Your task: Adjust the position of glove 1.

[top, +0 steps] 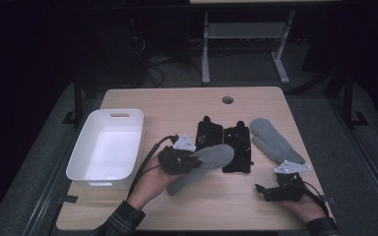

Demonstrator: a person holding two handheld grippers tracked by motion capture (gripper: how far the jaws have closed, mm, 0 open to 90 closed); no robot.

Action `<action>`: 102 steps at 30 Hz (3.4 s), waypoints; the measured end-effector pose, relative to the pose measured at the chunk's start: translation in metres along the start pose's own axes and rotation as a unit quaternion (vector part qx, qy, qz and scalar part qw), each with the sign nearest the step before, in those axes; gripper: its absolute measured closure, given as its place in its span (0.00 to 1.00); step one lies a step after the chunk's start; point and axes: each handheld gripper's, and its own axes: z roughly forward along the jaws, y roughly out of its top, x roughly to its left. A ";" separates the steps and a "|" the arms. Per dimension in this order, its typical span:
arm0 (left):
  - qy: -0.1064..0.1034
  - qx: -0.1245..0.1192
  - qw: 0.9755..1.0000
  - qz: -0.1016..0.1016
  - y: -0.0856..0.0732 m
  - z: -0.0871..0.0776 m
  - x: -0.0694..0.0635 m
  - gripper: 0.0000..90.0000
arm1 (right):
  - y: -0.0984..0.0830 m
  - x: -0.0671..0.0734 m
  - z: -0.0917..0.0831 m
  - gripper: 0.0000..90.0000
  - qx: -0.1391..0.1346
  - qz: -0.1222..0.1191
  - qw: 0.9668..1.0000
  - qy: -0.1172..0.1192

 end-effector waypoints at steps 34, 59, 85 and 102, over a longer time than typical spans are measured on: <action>0.054 0.037 0.997 -0.036 -0.056 0.020 0.016 0.99 | 0.005 0.005 -0.019 0.56 -0.003 -0.015 0.999 0.046; 0.019 0.070 0.996 -0.048 -0.072 0.027 0.012 0.99 | 0.039 0.077 0.012 0.98 0.028 -0.103 0.980 0.168; -0.054 0.036 0.996 -0.052 -0.070 0.025 -0.010 0.99 | 0.087 0.082 0.065 1.00 0.019 -0.104 0.982 0.155; -0.065 0.023 0.997 -0.032 -0.056 0.048 -0.015 0.99 | 0.115 0.106 0.097 1.00 0.020 -0.115 0.979 0.169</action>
